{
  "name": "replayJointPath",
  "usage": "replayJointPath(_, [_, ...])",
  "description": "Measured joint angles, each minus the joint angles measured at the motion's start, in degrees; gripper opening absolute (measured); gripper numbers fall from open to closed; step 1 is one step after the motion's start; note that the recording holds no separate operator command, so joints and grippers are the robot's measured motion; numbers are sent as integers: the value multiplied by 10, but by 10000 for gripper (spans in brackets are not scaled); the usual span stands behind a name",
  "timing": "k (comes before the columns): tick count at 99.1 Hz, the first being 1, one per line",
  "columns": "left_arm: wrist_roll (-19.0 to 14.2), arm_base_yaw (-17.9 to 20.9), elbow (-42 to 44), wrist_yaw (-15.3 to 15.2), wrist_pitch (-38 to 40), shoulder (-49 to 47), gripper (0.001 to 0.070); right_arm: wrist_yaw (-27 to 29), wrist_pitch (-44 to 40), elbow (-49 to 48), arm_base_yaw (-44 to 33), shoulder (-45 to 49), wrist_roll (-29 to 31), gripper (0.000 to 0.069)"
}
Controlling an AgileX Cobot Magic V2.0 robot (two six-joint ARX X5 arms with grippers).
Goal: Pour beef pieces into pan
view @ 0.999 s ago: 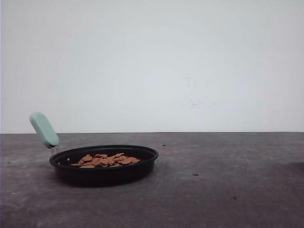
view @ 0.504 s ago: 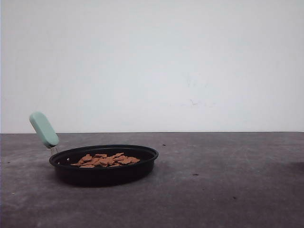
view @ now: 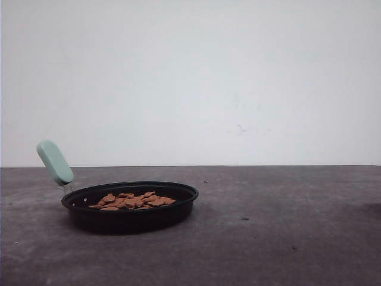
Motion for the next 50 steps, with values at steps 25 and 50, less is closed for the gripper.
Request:
replayJointPath(25, [27,19,-214,28,131,-25,25,0,0,0,0,0,0,11])
replayJointPath(50, [32,29,-356,35,148,-29,25,0,0,0,0,0,0,11])
